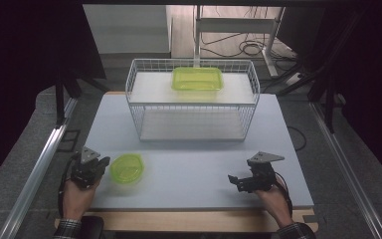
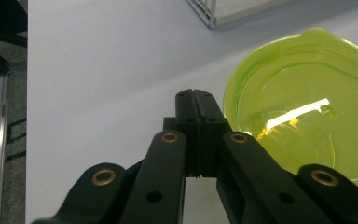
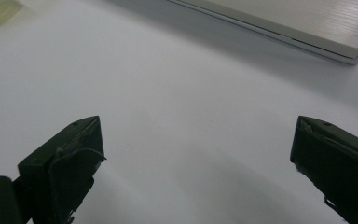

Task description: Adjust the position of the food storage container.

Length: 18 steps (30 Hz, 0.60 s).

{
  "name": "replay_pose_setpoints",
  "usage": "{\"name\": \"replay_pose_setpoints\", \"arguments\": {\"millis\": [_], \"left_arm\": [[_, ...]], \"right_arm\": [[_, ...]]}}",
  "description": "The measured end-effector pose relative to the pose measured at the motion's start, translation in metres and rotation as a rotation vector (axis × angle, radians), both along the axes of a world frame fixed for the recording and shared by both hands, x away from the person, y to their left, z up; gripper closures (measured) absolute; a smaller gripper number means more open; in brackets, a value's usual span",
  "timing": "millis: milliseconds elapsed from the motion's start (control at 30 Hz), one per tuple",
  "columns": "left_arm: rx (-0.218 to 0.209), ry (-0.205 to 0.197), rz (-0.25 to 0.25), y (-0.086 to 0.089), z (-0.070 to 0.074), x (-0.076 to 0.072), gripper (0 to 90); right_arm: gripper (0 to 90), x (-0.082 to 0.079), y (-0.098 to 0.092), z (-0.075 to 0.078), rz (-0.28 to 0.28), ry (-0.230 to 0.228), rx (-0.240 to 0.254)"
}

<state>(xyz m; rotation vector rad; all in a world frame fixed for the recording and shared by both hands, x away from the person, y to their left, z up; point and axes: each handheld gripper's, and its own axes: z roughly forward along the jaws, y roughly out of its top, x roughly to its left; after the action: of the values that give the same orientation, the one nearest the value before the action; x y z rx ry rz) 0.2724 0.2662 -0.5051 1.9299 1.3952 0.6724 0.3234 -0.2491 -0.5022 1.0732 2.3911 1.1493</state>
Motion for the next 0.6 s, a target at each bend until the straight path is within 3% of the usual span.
{"name": "replay_pose_setpoints", "arguments": {"millis": [433, 600], "left_arm": [[0.007, 0.016, -0.061, -0.028, -0.002, 0.005, 90.0], [-0.018, 0.021, -0.097, -0.044, -0.001, 0.007, 90.0]], "right_arm": [[2.9, -0.001, 0.004, -0.002, 0.016, 0.005, -0.016], [2.9, -0.001, 0.005, -0.003, 0.02, 0.006, -0.019]]}}
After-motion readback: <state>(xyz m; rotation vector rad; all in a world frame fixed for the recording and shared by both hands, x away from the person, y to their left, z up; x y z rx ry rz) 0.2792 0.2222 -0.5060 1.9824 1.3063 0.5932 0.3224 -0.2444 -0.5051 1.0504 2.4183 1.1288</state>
